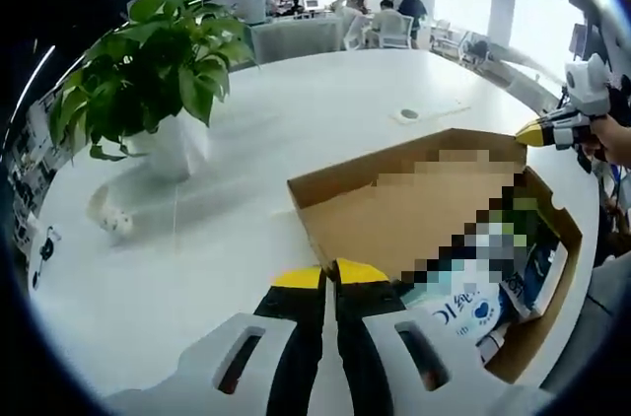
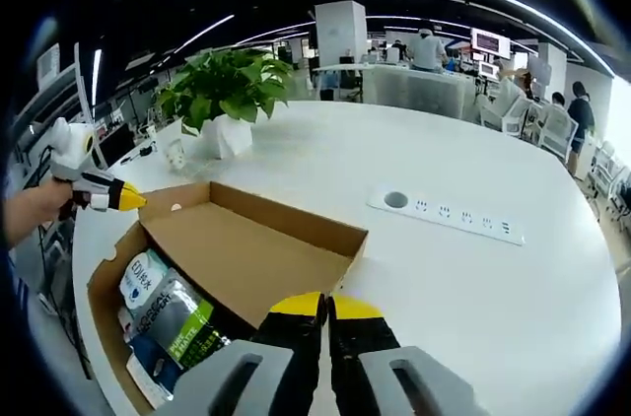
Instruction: Operate the shoe box by opening the lid, removing the specified soft item, and placing it in the target area until the item is outside and the box remains undamaged.
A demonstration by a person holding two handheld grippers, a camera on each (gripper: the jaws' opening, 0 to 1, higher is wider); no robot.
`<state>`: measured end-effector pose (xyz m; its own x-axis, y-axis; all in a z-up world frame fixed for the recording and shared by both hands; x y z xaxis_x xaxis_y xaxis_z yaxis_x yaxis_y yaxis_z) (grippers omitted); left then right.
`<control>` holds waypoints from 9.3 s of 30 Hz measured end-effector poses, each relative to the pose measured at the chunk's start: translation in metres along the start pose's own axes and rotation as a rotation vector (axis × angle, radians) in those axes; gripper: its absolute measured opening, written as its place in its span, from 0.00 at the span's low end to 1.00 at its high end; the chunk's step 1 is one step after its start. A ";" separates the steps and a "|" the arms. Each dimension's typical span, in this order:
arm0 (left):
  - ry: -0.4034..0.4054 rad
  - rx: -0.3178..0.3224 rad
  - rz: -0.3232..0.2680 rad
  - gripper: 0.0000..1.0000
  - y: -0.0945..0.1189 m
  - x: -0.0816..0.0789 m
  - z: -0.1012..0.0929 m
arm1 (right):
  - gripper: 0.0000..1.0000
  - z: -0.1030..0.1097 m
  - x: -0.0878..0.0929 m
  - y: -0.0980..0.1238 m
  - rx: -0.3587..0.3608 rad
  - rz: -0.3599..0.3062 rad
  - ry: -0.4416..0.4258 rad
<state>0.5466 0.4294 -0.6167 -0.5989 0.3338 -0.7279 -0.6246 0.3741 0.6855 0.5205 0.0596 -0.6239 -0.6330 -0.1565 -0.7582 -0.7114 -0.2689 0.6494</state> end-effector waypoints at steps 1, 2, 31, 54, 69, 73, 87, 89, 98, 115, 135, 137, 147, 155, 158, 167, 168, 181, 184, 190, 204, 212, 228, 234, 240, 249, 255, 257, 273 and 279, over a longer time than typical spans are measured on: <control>0.002 0.000 -0.001 0.01 0.000 0.000 0.000 | 0.00 0.000 0.000 0.000 0.000 0.001 0.000; 0.003 0.000 0.000 0.01 0.000 0.000 0.000 | 0.00 0.000 0.000 0.000 0.000 0.002 0.000; -0.040 -0.022 0.008 0.03 0.001 -0.001 -0.005 | 0.00 0.001 -0.002 0.000 0.004 0.011 0.029; -0.081 -0.064 -0.058 0.13 0.036 -0.006 -0.009 | 0.21 0.011 -0.006 0.023 -0.010 -0.052 0.115; -0.111 0.002 -0.078 0.18 0.053 -0.002 -0.041 | 0.35 0.018 0.000 0.052 -0.051 -0.098 0.204; -0.113 0.020 -0.078 0.20 0.055 0.000 -0.048 | 0.39 0.019 0.005 0.058 -0.072 -0.099 0.219; -0.077 0.124 -0.061 0.25 0.065 0.013 -0.077 | 0.49 0.029 0.026 0.075 -0.143 -0.092 0.299; -0.072 0.134 -0.059 0.26 0.065 0.015 -0.080 | 0.51 0.031 0.027 0.077 -0.149 -0.093 0.313; -0.036 0.184 -0.050 0.28 0.066 0.027 -0.096 | 0.54 0.040 0.038 0.084 -0.182 -0.099 0.411; -0.001 0.271 -0.013 0.27 0.055 0.040 -0.130 | 0.57 0.055 0.055 0.091 -0.228 -0.089 0.539; 0.147 0.343 0.094 0.25 0.029 0.057 -0.144 | 0.62 0.059 0.063 0.092 -0.242 -0.085 0.583; 0.174 0.344 0.095 0.24 0.025 0.059 -0.141 | 0.62 0.059 0.064 0.093 -0.244 -0.085 0.588; 0.370 0.394 0.114 0.18 0.014 0.065 -0.139 | 0.63 0.059 0.063 0.098 -0.238 -0.102 0.596; 0.439 0.437 0.150 0.17 0.005 0.069 -0.143 | 0.63 0.057 0.065 0.099 -0.233 -0.105 0.594; 0.464 0.446 0.153 0.16 0.002 0.069 -0.144 | 0.62 0.056 0.065 0.100 -0.233 -0.109 0.589; 0.483 0.458 0.148 0.04 0.003 0.069 -0.140 | 0.62 0.058 0.068 0.098 -0.240 -0.110 0.576; 0.484 0.461 0.134 0.01 0.004 0.068 -0.139 | 0.62 0.058 0.068 0.098 -0.240 -0.111 0.576; 0.477 0.477 0.137 0.00 0.009 0.061 -0.140 | 0.62 0.065 0.073 0.095 -0.254 -0.116 0.560; 0.476 0.478 0.129 0.00 0.012 0.058 -0.140 | 0.62 0.067 0.073 0.095 -0.257 -0.120 0.557; 0.467 0.485 0.121 0.00 0.016 0.049 -0.140 | 0.63 0.071 0.074 0.094 -0.261 -0.128 0.552; 0.451 0.492 0.137 0.00 0.023 0.036 -0.138 | 0.56 0.082 0.078 0.081 -0.279 -0.143 0.532; 0.445 0.490 0.138 0.00 0.027 0.029 -0.139 | 0.54 0.092 0.073 0.063 -0.282 -0.148 0.500; 0.449 0.491 0.155 0.00 0.029 0.016 -0.141 | 0.45 0.104 0.078 0.038 -0.263 -0.116 0.557; 0.440 0.493 0.160 0.00 0.030 0.013 -0.142 | 0.36 0.109 0.080 0.031 -0.262 -0.099 0.557; 0.370 0.477 0.146 0.00 0.032 0.011 -0.143 | 0.27 0.110 0.080 0.032 -0.255 -0.101 0.567; 0.339 0.483 0.121 0.00 0.034 0.007 -0.144 | 0.11 0.110 0.077 0.037 -0.245 -0.127 0.601; 0.328 0.487 0.102 0.00 0.036 0.001 -0.144 | 0.06 0.111 0.073 0.042 -0.239 -0.149 0.625; 0.324 0.488 0.095 0.00 0.037 -0.002 -0.145 | 0.05 0.111 0.072 0.043 -0.237 -0.154 0.627; 0.283 0.488 0.042 0.00 0.051 -0.022 -0.146 | 0.00 0.110 0.055 0.058 -0.218 -0.221 0.646; 0.270 0.492 0.018 0.00 0.058 -0.031 -0.148 | 0.00 0.109 0.047 0.065 -0.210 -0.247 0.645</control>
<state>0.4543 0.3126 -0.5518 -0.7544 0.1349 -0.6424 -0.3448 0.7513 0.5627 0.4113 0.1383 -0.6112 -0.1087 -0.5800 -0.8074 -0.6960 -0.5355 0.4784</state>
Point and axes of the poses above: the point that each gripper's makers call its tool centre point, and the gripper's own axes: y roughly backward along the fingers, z roughly to its left, x roughly out of its underside, the point moved 10 cm from there along y, roughly backward along the fingers, and after that the axes turned 3 degrees about x, right-handed, at the moved point
